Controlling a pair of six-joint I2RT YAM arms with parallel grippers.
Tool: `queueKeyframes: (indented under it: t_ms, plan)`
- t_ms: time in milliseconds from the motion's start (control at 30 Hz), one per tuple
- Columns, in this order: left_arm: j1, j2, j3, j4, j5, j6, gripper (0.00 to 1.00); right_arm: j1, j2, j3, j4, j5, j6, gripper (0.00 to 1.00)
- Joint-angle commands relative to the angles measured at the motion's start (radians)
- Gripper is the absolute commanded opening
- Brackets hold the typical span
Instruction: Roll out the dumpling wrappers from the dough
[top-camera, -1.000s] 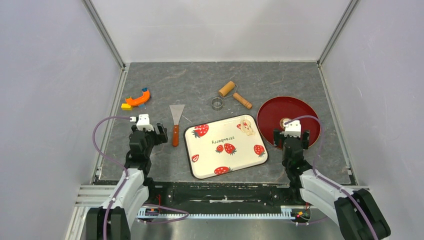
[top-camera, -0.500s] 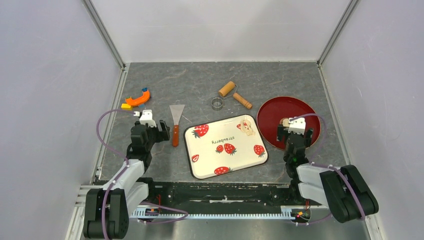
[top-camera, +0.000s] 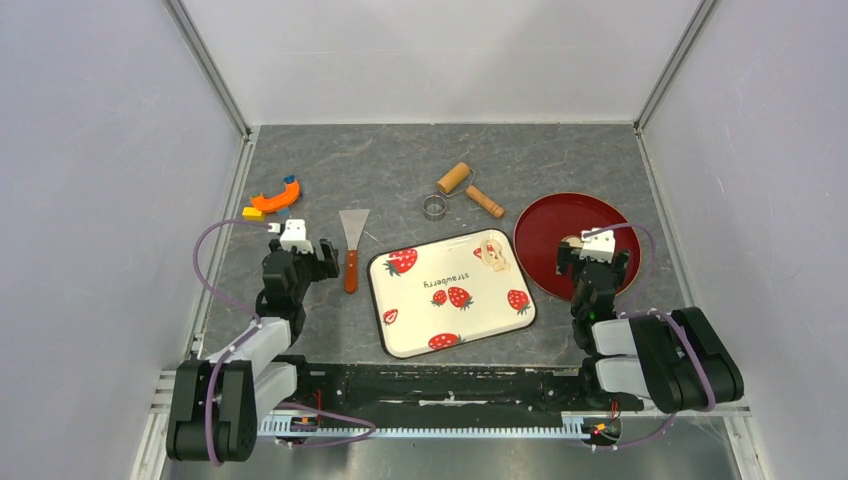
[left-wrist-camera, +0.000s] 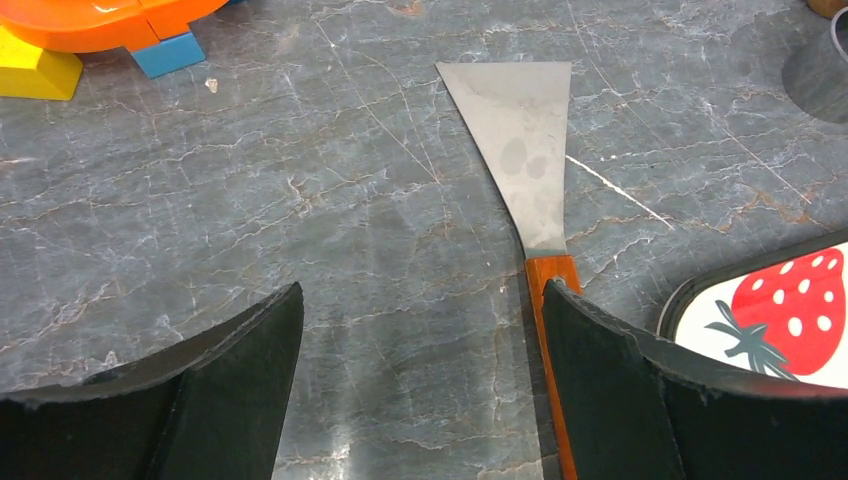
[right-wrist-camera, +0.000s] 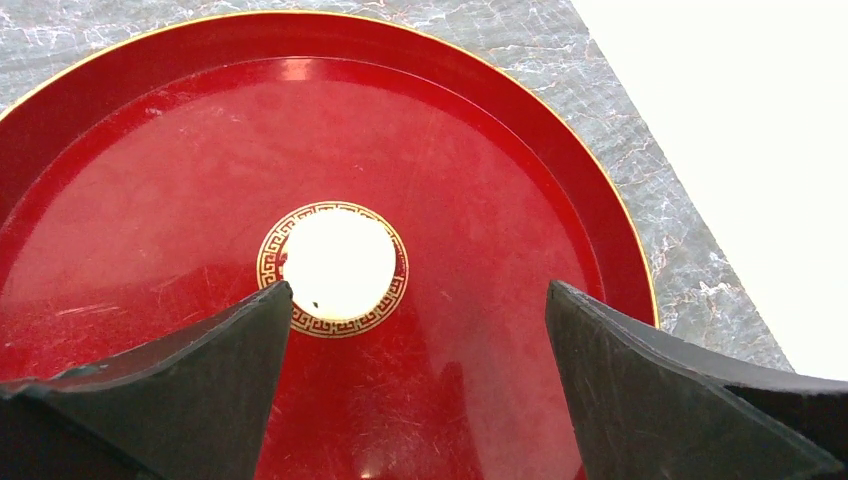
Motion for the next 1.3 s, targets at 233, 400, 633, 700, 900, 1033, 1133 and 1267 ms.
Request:
queueKeyframes:
  t_ms: [233,400,633,700,900,1033,1133,1267]
  plan:
    - [0.002,0.23,0.105,0.268,0.049,0.039,0.92,-0.03,0.068,0.001,0.159,-0.05,-0.021,0.98]
    - [0.002,0.335,0.13,0.356,0.062,0.053,0.92,-0.03,0.069,0.001,0.158,-0.052,-0.021,0.98]
    - [0.002,0.465,0.112,0.512,0.057,0.055,0.92,-0.03,0.07,0.004,0.154,-0.052,-0.021,0.98]
    - [0.002,0.459,0.108,0.513,0.036,0.049,0.92,-0.03,0.072,0.005,0.153,-0.051,-0.021,0.98]
    - [0.002,0.468,0.118,0.509,0.01,0.038,0.93,-0.03,0.072,0.004,0.158,-0.05,-0.022,0.98]
    - [0.002,0.466,0.118,0.505,0.009,0.038,0.93,-0.03,0.071,0.004,0.157,-0.05,-0.022,0.98]
    - [0.002,0.465,0.118,0.505,0.01,0.038,0.92,-0.03,0.072,0.004,0.158,-0.05,-0.022,0.98]
    - [0.002,0.466,0.118,0.505,0.01,0.038,0.93,-0.03,0.071,0.004,0.159,-0.05,-0.022,0.98]
